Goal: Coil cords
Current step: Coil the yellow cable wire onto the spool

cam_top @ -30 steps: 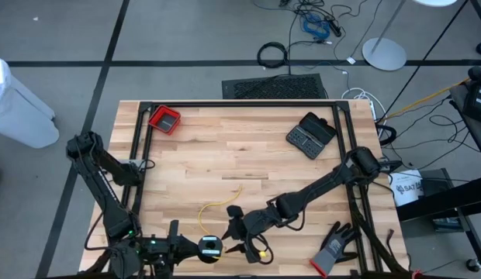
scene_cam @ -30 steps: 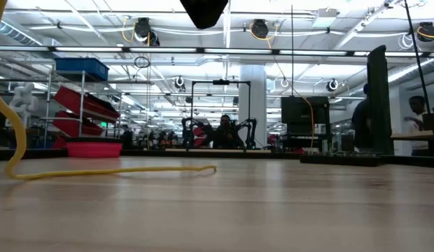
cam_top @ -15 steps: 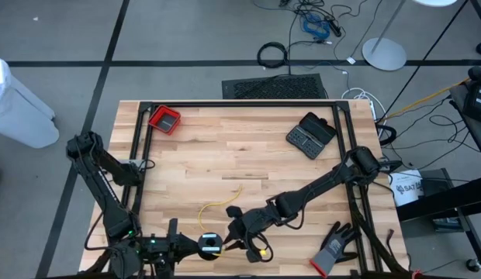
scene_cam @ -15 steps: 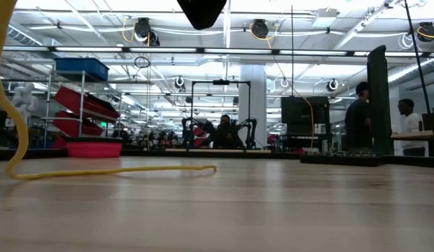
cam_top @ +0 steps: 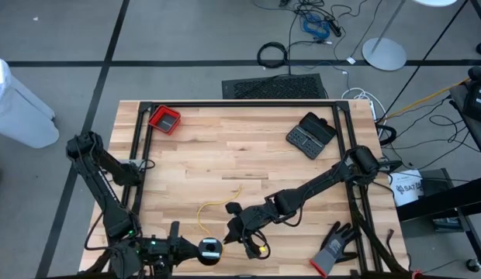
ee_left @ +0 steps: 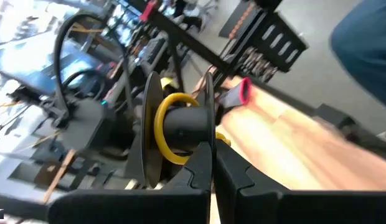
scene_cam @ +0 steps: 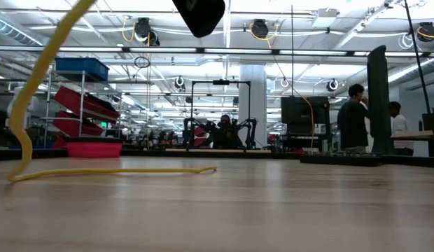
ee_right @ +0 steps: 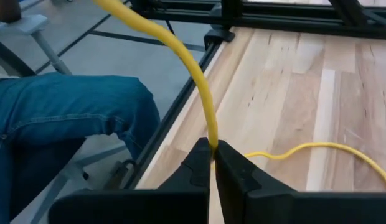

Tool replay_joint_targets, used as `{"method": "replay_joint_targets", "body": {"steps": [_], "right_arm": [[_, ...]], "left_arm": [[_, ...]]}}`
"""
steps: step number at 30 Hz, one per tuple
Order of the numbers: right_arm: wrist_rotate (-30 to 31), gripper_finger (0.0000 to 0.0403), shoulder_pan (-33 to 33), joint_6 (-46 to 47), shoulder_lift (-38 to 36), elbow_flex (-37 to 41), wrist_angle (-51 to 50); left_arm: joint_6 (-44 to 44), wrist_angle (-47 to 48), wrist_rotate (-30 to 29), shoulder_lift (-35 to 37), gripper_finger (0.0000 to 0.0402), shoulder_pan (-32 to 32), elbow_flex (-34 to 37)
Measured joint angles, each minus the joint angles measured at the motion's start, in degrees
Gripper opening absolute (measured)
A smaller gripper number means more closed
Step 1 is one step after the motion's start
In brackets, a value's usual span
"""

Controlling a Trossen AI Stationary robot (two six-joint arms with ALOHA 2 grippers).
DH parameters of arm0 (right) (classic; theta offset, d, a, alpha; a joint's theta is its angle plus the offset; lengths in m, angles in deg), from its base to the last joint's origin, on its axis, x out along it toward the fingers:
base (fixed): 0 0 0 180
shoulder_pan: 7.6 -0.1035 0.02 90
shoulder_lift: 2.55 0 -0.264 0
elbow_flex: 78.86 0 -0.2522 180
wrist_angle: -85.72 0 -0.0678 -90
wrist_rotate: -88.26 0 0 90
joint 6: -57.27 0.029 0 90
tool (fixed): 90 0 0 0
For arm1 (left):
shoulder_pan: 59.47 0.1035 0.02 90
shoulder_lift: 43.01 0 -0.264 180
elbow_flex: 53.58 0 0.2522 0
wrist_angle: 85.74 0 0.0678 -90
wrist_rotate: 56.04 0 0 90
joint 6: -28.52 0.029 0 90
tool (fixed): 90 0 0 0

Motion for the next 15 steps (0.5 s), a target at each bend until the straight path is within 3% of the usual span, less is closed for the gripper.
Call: {"method": "replay_joint_targets", "body": {"steps": [6,15], "right_arm": [[-0.09,0.0001,0.30,0.00,0.00,0.00,-1.66],[1.22,0.0001,0.39,0.02,-1.83,0.00,-3.30]], "left_arm": [[-0.04,0.06,6.82,0.00,0.0001,0.01,0.02],[-1.26,0.36,8.60,-0.02,0.0001,0.00,0.02]]}}
